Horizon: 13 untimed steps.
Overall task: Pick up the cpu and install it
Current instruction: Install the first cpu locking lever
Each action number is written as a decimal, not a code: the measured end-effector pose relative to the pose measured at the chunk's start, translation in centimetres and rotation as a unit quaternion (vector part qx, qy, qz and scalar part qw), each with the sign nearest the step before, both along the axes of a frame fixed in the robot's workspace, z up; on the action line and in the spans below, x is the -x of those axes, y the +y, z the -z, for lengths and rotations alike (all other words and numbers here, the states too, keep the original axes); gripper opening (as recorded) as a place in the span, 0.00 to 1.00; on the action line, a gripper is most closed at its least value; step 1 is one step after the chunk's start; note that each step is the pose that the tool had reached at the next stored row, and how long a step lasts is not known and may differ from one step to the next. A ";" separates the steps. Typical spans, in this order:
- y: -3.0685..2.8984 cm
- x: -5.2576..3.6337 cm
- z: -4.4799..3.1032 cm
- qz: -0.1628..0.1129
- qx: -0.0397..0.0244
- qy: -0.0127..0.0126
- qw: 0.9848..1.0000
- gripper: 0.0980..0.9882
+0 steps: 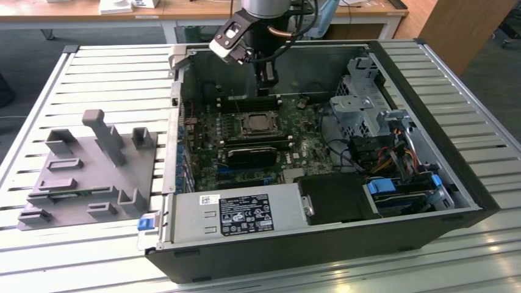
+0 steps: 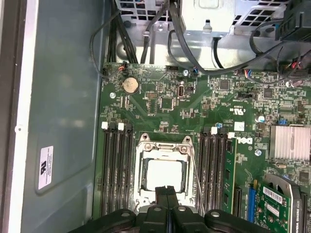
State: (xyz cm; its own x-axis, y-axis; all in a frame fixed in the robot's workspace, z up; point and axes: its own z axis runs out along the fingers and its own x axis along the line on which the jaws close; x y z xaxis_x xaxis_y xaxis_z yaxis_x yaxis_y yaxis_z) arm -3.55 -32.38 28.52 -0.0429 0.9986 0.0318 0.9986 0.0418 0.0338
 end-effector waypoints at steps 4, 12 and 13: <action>0.00 0.02 -0.01 -0.022 0.000 0.000 1.000 0.01; 0.00 0.02 0.01 -0.080 0.000 0.000 0.997 0.01; 0.00 0.02 0.01 -0.083 0.000 0.000 0.997 0.01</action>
